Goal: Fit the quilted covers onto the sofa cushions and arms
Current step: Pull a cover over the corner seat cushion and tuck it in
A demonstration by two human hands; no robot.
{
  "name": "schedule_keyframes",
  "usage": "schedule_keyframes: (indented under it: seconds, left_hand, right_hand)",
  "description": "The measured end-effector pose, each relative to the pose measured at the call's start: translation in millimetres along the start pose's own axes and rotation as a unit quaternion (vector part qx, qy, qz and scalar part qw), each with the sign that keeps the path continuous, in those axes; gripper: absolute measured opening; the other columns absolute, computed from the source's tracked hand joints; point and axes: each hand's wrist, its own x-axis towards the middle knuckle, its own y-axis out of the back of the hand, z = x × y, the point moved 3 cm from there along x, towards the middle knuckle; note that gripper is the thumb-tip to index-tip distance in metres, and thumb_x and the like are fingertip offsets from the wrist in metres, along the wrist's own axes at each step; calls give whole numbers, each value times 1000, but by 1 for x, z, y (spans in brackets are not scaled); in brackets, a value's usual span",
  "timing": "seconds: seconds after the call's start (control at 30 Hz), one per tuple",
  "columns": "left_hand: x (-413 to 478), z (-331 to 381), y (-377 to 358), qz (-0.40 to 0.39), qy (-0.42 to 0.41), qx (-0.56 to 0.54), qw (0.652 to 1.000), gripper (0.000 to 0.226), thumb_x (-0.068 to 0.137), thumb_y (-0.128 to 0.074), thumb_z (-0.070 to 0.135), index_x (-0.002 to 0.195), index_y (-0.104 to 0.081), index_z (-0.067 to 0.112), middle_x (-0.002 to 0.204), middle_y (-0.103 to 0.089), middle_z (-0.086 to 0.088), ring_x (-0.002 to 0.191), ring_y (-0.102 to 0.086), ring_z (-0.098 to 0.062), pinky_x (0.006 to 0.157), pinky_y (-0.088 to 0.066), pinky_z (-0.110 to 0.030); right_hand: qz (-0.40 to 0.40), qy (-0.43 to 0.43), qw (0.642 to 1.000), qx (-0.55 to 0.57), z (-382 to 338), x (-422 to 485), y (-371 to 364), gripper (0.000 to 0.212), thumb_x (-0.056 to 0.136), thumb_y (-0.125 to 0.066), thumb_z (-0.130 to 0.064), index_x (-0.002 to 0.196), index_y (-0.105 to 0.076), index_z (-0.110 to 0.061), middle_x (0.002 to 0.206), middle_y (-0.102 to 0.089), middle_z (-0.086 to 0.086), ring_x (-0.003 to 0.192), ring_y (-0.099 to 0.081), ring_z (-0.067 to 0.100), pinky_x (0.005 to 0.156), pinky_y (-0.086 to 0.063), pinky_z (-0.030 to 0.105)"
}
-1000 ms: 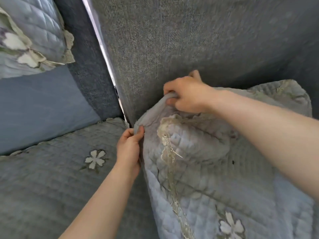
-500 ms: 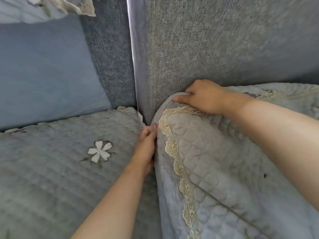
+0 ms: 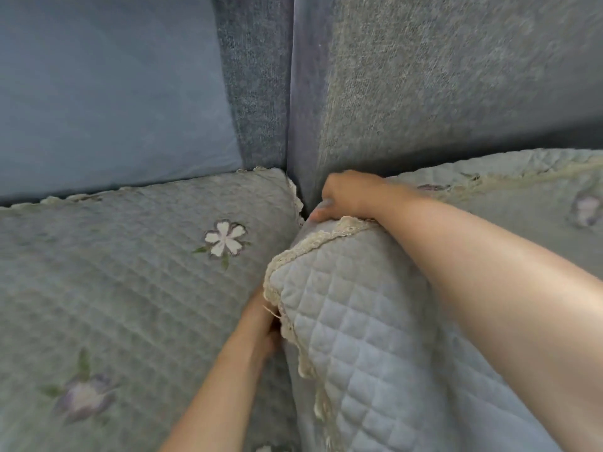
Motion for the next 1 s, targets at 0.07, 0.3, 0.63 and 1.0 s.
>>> schedule_keyframes:
  seconds: [0.07,0.3,0.63,1.0]
  left_hand:
    - [7,7,6,-78,6,17,997,39,95,-48,28,74,-71,5,61,-71,-10,49,-68,-20,38,-50,-23]
    - [28,5,2,-138,16,-4,990,35,93,-51,38,111,-71,15,112,-70,-14,102,-66,-31,89,-51,-47]
    - [63,20,-12,-13,-58,46,997,22,97,-49,20,110,-62,7,104,-67,-13,92,-64,-29,78,-54,-40]
    - [68,35,-33,-106,-12,156,982,30,91,-57,41,97,-71,15,103,-73,-7,99,-67,-22,90,-51,-40]
  right_hand:
    - [-9,-4,1000,-5,-4,9,-5,42,83,-62,-53,68,-48,-17,73,-50,-3,78,-50,20,67,-35,31]
    - [-19,65,997,43,26,10,-2,37,88,-60,-40,61,-49,-16,63,-49,-5,66,-47,16,67,-41,34]
    - [259,121,951,120,28,-33,-4,45,88,-45,-57,58,-48,-24,61,-50,-9,62,-49,13,61,-40,32]
    - [372,49,923,91,77,-41,15,62,96,-40,-50,45,-31,-16,46,-40,9,53,-45,35,60,-38,38]
